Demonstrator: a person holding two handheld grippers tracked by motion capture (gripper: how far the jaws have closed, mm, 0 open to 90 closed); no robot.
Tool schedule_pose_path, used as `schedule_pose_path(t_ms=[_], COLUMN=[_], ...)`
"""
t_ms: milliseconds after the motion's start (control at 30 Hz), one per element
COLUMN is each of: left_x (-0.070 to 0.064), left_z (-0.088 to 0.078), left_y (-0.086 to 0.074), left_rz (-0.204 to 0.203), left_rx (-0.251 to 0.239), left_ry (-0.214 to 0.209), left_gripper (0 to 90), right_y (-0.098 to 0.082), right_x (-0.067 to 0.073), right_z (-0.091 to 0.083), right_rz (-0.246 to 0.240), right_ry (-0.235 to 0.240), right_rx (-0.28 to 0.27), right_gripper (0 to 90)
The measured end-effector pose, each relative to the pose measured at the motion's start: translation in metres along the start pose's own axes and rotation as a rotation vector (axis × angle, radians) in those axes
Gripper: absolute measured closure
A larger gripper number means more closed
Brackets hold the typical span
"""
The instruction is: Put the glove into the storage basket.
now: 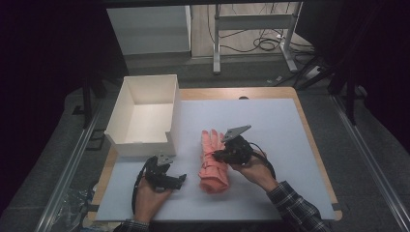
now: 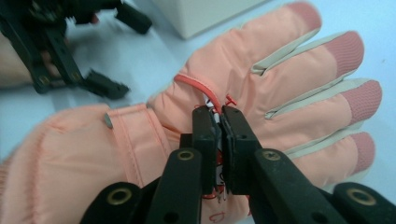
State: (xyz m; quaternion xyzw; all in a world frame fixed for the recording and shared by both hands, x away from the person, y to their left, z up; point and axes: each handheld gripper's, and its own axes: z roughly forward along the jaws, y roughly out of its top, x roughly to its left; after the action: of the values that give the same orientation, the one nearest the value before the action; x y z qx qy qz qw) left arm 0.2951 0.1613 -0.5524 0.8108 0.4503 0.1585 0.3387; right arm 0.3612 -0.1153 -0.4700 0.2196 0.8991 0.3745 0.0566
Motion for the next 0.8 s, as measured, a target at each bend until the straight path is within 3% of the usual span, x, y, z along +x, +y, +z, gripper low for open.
schedule_pose_path(t_ms=[133,467,800], left_x=[0.0,0.0,0.0], left_z=[0.0,0.0,0.0], left_y=[0.0,0.0,0.0], left_rz=[-0.001,-0.002,-0.001], left_rx=[0.0,0.001,0.001], left_ry=[0.0,-0.001,0.0], left_gripper=[0.3,0.3,0.3], right_y=[-0.006,0.0,0.0], right_x=[0.0,0.002,0.001], right_z=[0.003,-0.01,-0.023], right_rz=[0.008,0.007,-0.001], right_ry=[0.006,-0.002,-0.024], right_rx=[-0.004,-0.042,-0.067], right_gripper=[81.3,62.9,55.3])
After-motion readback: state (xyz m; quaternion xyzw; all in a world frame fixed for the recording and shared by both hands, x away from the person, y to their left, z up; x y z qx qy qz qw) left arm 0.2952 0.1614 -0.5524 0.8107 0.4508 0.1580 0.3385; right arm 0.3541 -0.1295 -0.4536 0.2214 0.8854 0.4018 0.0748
